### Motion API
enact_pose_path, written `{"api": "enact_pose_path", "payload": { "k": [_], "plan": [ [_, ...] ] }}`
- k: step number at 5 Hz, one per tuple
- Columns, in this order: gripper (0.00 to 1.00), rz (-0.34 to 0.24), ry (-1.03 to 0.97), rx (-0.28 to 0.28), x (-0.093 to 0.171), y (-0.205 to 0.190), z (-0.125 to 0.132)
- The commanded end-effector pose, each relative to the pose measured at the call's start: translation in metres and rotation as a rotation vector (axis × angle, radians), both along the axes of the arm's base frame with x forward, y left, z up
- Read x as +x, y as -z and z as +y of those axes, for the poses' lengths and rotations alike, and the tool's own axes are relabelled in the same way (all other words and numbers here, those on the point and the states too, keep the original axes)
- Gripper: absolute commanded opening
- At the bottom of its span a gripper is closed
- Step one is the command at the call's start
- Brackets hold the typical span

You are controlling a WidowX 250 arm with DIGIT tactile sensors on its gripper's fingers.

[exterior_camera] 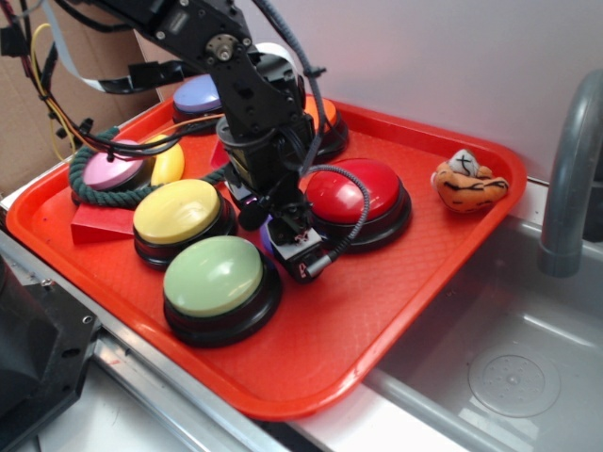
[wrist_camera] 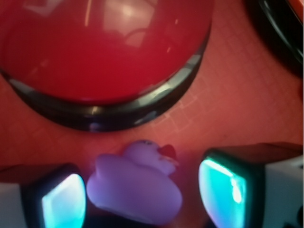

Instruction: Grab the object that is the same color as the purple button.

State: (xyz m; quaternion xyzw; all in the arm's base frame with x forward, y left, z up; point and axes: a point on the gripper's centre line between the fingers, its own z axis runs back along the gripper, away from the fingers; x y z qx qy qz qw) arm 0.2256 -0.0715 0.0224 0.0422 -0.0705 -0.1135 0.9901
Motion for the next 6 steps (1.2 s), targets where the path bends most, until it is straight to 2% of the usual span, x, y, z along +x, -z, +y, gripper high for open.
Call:
{"api": "enact_pose_path", "payload": {
  "k": [1,2,3,4,5,6],
  "plan": [
    [0.00,-0.022,-0.062,-0.017,0.007,-0.010,-0.001],
    [0.00,0.047,-0.124,-0.077,0.008,-0.029,-0.002],
    [0.00,0.070,-0.155,-0.141,0.007,-0.062,-0.006],
    [0.00,0.036,-0.205,-0.190,0.003,-0.098,0.000],
    [0.00,-0.011,-0.284,-0.196,-0.003,-0.134,0.011],
    [0.00,-0.084,-0.335,-0.268,-0.010,-0.160,0.034]
  ]
}}
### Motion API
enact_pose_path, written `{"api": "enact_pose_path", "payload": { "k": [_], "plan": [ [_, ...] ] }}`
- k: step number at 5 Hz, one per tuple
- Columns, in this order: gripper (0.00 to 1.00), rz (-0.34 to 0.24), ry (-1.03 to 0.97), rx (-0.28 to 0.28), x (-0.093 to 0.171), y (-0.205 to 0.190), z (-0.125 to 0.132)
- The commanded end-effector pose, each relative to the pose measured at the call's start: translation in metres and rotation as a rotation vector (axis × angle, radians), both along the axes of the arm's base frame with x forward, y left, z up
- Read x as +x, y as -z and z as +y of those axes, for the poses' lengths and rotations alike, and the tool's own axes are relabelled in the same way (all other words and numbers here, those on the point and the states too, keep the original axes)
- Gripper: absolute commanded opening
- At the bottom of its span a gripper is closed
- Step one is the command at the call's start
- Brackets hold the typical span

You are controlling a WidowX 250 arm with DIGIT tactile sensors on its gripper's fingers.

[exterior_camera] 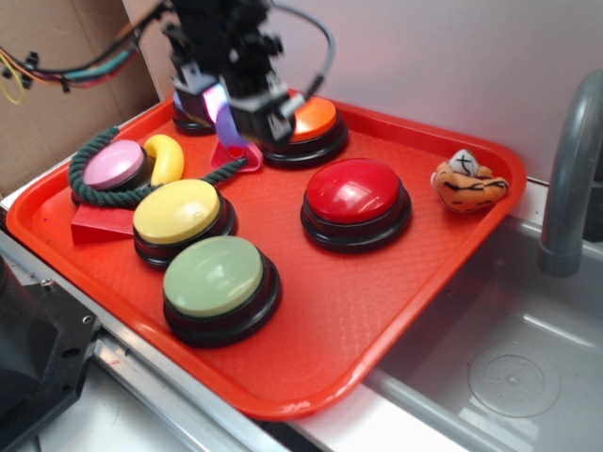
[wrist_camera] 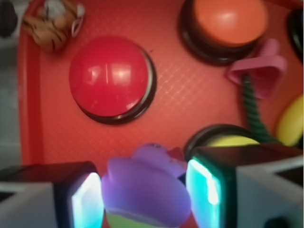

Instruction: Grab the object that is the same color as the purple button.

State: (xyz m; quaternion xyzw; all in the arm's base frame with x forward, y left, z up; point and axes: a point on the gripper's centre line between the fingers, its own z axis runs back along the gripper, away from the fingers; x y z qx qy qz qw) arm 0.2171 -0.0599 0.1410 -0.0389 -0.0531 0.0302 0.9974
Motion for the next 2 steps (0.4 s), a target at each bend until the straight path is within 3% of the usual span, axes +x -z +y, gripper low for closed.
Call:
{"api": "enact_pose_path", "payload": {
  "k": [1,2],
  "plan": [
    [0.00,-0.175,-0.100,-0.083,-0.0020,-0.0522,0.0356],
    [0.00,-0.162,-0.127,-0.014,0.0010,-0.0508,0.0352]
  ]
}}
